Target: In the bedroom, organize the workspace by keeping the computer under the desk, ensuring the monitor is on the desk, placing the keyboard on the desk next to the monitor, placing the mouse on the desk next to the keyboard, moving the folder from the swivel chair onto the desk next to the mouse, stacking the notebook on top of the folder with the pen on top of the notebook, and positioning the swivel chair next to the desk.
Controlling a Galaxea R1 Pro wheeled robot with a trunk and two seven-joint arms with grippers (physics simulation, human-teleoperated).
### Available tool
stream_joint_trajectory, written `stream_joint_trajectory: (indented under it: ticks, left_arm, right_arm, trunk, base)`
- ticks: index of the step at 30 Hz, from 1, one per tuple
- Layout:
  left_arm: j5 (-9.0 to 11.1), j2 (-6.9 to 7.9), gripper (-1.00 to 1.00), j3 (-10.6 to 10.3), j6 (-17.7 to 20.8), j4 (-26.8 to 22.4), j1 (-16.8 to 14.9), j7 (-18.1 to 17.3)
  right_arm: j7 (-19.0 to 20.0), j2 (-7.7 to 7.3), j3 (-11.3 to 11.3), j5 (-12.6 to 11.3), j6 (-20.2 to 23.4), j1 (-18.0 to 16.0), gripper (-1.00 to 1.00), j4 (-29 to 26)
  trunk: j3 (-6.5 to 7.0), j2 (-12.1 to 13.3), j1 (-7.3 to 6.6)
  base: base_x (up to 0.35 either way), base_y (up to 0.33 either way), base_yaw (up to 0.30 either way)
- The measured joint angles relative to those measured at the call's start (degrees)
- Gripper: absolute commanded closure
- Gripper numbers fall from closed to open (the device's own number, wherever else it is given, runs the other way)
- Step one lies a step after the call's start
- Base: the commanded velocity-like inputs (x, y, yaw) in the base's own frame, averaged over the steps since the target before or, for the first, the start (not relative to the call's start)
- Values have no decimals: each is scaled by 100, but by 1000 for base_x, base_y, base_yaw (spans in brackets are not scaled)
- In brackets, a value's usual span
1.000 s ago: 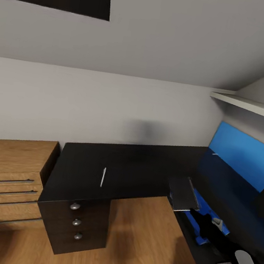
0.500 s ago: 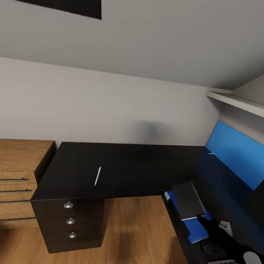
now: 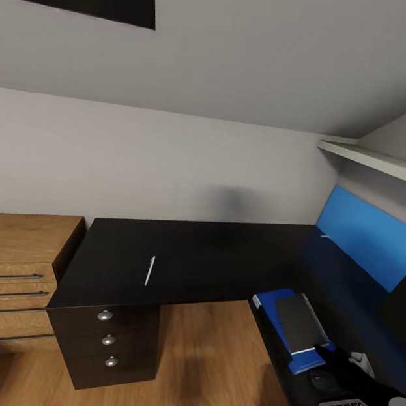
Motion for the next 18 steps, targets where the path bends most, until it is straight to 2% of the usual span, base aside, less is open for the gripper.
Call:
stream_joint_trajectory:
  ticks: [7, 14, 18]
  left_arm:
    - [0, 0, -100, 0, -7, 0, -1, 0]
    - [0, 0, -100, 0, -7, 2, 4, -1]
    - [0, 0, -100, 0, -7, 2, 0, 0]
  right_arm:
    - [85, -19, -3, -6, 15, 0, 100, 15]
    - [119, -22, -3, 0, 16, 0, 100, 16]
    - [123, -27, -3, 1, 16, 0, 100, 16]
  trunk:
    - [0, 0, 0]
    - [0, -1, -2]
    - [0, 0, -1]
  base:
    - [6, -3, 0]
    - [202, 0, 0]
    - [69, 0, 0]
